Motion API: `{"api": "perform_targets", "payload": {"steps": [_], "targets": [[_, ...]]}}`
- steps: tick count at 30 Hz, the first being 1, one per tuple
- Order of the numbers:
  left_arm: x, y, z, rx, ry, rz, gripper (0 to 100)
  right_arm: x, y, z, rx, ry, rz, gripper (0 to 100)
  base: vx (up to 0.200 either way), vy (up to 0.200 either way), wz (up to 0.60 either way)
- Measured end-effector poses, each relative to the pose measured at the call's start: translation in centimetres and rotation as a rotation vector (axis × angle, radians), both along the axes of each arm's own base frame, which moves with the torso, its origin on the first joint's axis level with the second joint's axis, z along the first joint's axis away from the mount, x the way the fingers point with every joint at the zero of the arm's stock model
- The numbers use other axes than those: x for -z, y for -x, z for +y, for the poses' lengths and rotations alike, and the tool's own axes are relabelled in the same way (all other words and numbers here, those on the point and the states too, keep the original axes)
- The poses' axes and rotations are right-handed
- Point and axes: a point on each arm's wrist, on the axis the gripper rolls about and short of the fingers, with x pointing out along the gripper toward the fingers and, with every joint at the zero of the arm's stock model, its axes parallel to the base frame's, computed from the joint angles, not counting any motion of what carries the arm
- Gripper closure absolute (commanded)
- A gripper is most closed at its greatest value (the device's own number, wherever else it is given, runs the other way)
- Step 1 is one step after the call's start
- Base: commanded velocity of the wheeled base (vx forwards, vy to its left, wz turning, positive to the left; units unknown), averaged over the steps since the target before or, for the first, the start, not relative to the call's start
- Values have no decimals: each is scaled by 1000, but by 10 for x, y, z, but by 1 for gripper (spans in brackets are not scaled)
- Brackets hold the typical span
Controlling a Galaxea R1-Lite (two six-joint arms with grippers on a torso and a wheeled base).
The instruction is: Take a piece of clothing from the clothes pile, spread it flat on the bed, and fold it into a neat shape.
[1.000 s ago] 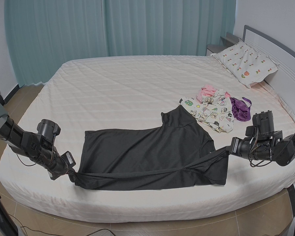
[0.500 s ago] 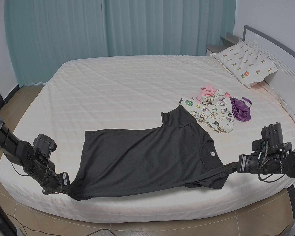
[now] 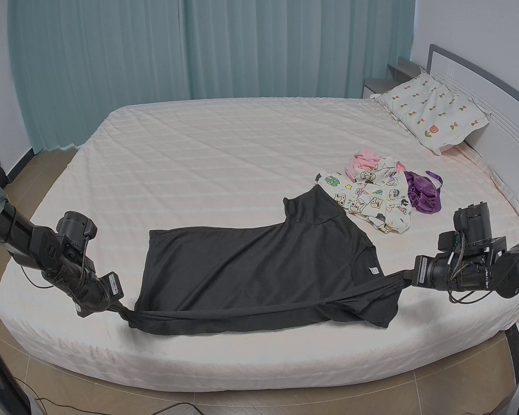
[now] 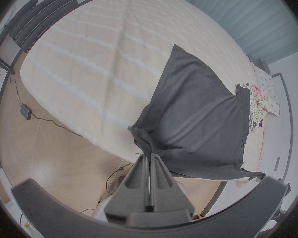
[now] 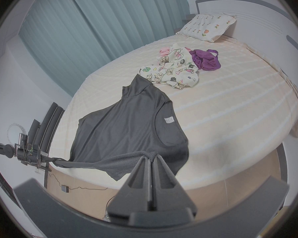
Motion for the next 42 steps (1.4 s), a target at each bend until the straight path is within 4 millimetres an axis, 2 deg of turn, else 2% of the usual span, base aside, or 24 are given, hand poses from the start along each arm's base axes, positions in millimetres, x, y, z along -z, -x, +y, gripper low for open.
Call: {"api": "perform_targets", "payload": {"steps": [9,16,22,34,42], "targets": [[7,-39,2,-32,10,-34,100,10,-39,4,24,3,1,100,0,0,0],[18,-74,0,-53,22,-61,100,24,-57,3,42,6,25,100,0,0,0],[26,-97,-7,-51,28,-81,100,32,-67,-2,68,4,38,100,0,0,0],[39,-129,-17,-142,29,-111,100,44,-86,-5,109,-33,48,100,0,0,0],[45,-133,-14,-156,21,-102,100,50,-102,0,113,-61,-2,100,0,0,0]]}}
